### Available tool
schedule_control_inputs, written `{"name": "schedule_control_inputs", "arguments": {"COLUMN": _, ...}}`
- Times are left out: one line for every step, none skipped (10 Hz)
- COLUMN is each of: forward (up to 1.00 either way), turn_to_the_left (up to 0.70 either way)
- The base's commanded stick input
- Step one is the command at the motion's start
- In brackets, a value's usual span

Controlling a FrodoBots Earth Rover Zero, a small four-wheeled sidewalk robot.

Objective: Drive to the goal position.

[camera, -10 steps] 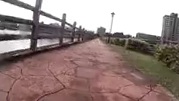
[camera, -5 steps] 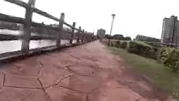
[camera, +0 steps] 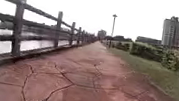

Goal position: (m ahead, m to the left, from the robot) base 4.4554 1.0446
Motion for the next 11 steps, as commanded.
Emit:
{"name": "schedule_control_inputs", "arguments": {"forward": 0.70, "turn_to_the_left": 0.00}}
{"name": "schedule_control_inputs", "arguments": {"forward": 0.70, "turn_to_the_left": 0.00}}
{"name": "schedule_control_inputs", "arguments": {"forward": 0.70, "turn_to_the_left": 0.00}}
{"name": "schedule_control_inputs", "arguments": {"forward": 0.70, "turn_to_the_left": 0.00}}
{"name": "schedule_control_inputs", "arguments": {"forward": 0.70, "turn_to_the_left": 0.00}}
{"name": "schedule_control_inputs", "arguments": {"forward": 0.70, "turn_to_the_left": 0.00}}
{"name": "schedule_control_inputs", "arguments": {"forward": 0.70, "turn_to_the_left": 0.00}}
{"name": "schedule_control_inputs", "arguments": {"forward": 0.70, "turn_to_the_left": 0.00}}
{"name": "schedule_control_inputs", "arguments": {"forward": 0.70, "turn_to_the_left": 0.00}}
{"name": "schedule_control_inputs", "arguments": {"forward": 0.70, "turn_to_the_left": 0.00}}
{"name": "schedule_control_inputs", "arguments": {"forward": 0.70, "turn_to_the_left": 0.00}}
